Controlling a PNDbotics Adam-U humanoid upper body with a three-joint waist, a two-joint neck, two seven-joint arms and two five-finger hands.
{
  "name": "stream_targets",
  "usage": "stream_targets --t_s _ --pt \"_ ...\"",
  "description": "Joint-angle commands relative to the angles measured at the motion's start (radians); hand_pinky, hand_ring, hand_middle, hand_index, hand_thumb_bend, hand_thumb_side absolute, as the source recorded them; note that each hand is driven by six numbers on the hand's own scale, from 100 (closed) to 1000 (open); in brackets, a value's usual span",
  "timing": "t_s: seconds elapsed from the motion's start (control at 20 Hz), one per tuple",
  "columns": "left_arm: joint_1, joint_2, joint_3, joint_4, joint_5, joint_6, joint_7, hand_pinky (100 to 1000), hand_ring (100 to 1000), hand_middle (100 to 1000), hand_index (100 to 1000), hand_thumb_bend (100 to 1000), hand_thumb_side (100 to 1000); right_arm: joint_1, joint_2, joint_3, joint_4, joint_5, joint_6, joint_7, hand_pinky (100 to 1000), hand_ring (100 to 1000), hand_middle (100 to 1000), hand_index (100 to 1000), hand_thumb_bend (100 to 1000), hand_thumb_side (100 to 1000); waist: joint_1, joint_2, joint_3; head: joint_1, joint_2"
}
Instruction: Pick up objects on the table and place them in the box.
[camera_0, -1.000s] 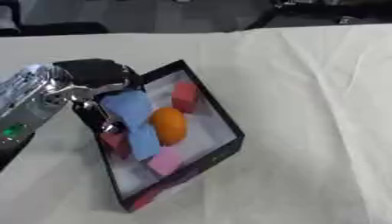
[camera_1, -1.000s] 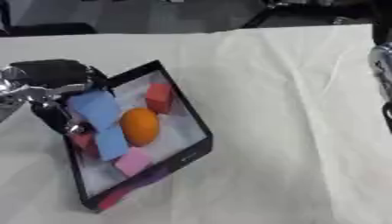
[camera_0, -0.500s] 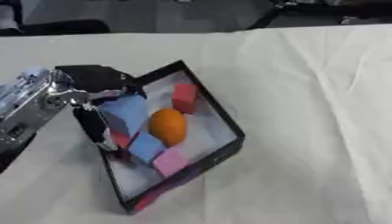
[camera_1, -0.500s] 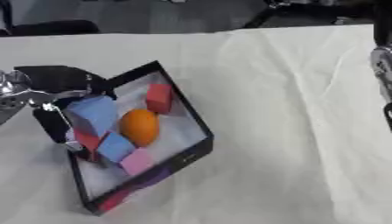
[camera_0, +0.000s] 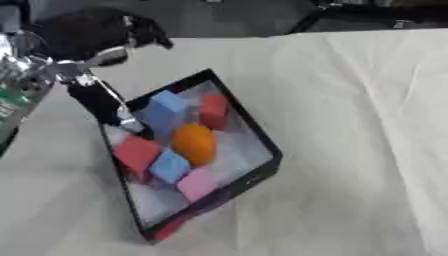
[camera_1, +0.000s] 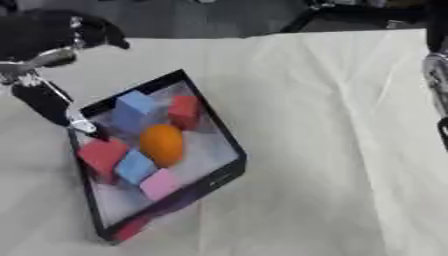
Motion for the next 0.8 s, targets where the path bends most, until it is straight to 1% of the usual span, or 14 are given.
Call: stream_targets --t_s 0.05,0.1,0.15,0.2,0.25,0.3,0.35,0.45,0.55,0.65,0.75,0.8 --pt "-0.008 0.017 0.097 -0.053 0.128 0.082 0.143 872 828 802 890 451 636 -0.025 -0.016 -0.009 -0.018 0.003 -0.001 0.002 864 764 740 799 100 531 0.008 -0.026 0.002 -0.009 0.003" --pt "0.003 0.015 0.122 -0.062 0.185 0.114 0.203 872 826 801 889 436 639 -0.028 -0.016 -0.008 -0.02 0.005 -0.001 0.004 864 764 740 799 100 530 0.009 -0.026 0.002 -0.01 0.004" --pt "0.021 0.007 0.154 -0.067 0.256 0.15 0.267 882 814 798 887 302 685 -0.031 -0.017 -0.008 -0.022 0.009 -0.001 0.005 864 764 740 799 100 521 0.008 -0.027 0.003 -0.013 0.005" --pt "0.042 0.0 0.187 -0.071 0.347 0.183 0.331 890 814 805 890 265 709 -0.035 -0.016 -0.008 -0.024 0.016 -0.002 0.005 864 765 741 800 100 518 0.009 -0.027 0.004 -0.015 0.006" --pt "0.065 -0.008 0.218 -0.075 0.433 0.209 0.388 905 821 822 895 197 760 -0.037 -0.015 -0.008 -0.025 0.023 -0.002 0.005 863 765 741 800 100 512 0.009 -0.027 0.005 -0.018 0.007" --pt "0.089 -0.017 0.251 -0.08 0.52 0.227 0.444 909 828 831 901 184 769 -0.039 -0.014 -0.008 -0.026 0.03 -0.003 0.004 863 766 741 800 100 511 0.009 -0.027 0.006 -0.021 0.008" --pt "0.119 -0.028 0.286 -0.086 0.601 0.237 0.497 917 845 853 914 157 807 -0.041 -0.011 -0.008 -0.026 0.036 -0.003 0.003 864 767 743 801 100 508 0.008 -0.027 0.007 -0.024 0.009" --pt "0.185 -0.044 0.345 -0.095 0.747 0.241 0.587 921 850 862 916 156 853 -0.041 -0.007 -0.008 -0.025 0.048 -0.003 0.002 864 768 744 802 100 507 0.007 -0.027 0.008 -0.031 0.011" --pt "0.254 -0.051 0.387 -0.097 0.846 0.236 0.647 924 849 861 917 168 876 -0.038 -0.004 -0.009 -0.023 0.057 -0.002 0.0 864 769 745 802 100 506 0.006 -0.027 0.01 -0.038 0.015" --pt "0.324 -0.059 0.418 -0.095 0.908 0.228 0.688 925 844 857 915 176 893 -0.032 0.001 -0.009 -0.02 0.064 -0.001 -0.001 864 771 747 803 100 502 0.004 -0.028 0.011 -0.043 0.021" --pt "0.387 -0.07 0.441 -0.093 0.948 0.216 0.725 921 834 847 907 212 885 -0.026 0.006 -0.006 -0.016 0.068 0.002 0.002 864 773 748 804 100 498 0.002 -0.03 0.011 -0.045 0.023" --pt "0.419 -0.08 0.453 -0.092 0.963 0.208 0.746 915 821 833 895 204 885 -0.022 0.01 -0.004 -0.014 0.071 0.003 0.004 864 773 748 804 100 498 0.001 -0.032 0.011 -0.044 0.023"
